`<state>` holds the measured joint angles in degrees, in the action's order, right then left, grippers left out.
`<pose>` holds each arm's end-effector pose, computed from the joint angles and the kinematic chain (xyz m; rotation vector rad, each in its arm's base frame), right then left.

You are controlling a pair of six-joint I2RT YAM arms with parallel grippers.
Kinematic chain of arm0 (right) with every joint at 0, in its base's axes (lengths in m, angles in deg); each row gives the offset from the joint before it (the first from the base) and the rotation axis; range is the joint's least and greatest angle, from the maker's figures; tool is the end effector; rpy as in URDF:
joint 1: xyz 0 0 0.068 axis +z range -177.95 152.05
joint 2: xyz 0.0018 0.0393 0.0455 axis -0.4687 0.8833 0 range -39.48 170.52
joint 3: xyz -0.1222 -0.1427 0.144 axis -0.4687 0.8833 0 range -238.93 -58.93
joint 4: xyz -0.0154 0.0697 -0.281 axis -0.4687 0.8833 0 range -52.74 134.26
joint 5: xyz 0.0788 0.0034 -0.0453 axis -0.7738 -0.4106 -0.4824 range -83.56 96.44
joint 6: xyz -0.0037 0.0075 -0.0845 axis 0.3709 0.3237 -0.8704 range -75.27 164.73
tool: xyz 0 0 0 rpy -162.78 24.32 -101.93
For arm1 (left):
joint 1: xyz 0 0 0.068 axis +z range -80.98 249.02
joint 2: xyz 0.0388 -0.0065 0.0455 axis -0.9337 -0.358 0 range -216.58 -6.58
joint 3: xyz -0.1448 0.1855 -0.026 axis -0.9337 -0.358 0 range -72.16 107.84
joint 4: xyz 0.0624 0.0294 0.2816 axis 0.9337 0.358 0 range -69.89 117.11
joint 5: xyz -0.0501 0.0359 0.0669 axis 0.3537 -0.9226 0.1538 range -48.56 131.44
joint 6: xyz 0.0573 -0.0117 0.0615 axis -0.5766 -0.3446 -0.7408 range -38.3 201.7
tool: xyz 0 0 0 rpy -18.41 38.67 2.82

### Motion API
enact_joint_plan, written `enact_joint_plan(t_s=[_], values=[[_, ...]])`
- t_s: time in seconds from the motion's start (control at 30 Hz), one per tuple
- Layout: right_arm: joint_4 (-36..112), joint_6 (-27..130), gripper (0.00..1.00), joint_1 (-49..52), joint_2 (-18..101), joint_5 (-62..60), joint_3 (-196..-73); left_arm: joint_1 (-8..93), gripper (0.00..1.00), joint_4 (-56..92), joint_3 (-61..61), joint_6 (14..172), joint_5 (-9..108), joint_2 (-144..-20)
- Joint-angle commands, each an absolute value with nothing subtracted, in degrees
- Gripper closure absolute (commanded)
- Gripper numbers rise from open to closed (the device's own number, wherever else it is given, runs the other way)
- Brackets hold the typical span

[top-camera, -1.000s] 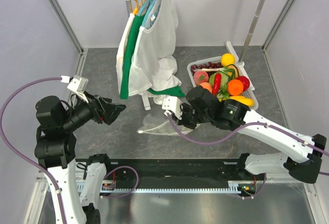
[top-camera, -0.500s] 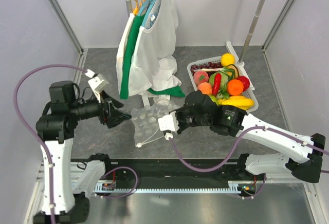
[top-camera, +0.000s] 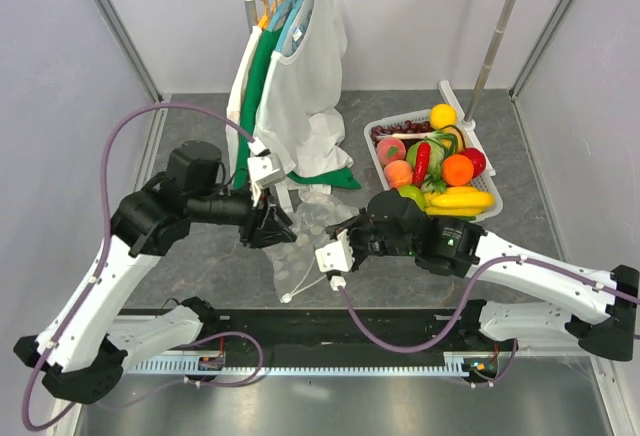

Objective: Place the food in the zip-top bag and seal the zipper
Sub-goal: Open the zipper of the food storage bag.

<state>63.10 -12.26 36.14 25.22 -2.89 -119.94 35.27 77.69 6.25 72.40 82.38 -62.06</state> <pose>0.1334 0.3022 0.2876 -1.8647 0.9395 0.2451 0.1631 -0.1678 0.3885 1.1745 1.8362 -1.0181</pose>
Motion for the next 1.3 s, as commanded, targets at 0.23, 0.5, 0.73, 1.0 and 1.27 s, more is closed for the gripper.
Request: enact_joint_plan(t_s=[0.23,0.5,0.73,1.0,1.27], values=[[53.08,-13.28,1.00,37.53,20.90,0.11,-116.14,20.25,0.48,62.57,1.94,85.57,71.68,-72.67],[52.81,-15.65,1.00,37.70,21.25,-0.16,-115.36,19.72,0.41,60.45,-2.90,87.42,69.56,-72.32],[54.47,-14.43,1.00,37.70,24.67,1.25,-117.11,19.72,0.30,59.84,-4.75,90.14,63.51,-71.71],[56.77,-13.63,1.00,37.79,25.91,0.55,-118.44,19.72,0.76,57.55,-7.38,91.90,61.91,-70.39],[60.89,0.77,0.15,37.70,22.40,13.20,-120.98,21.92,0.98,56.50,-8.88,96.99,60.51,-70.83]])
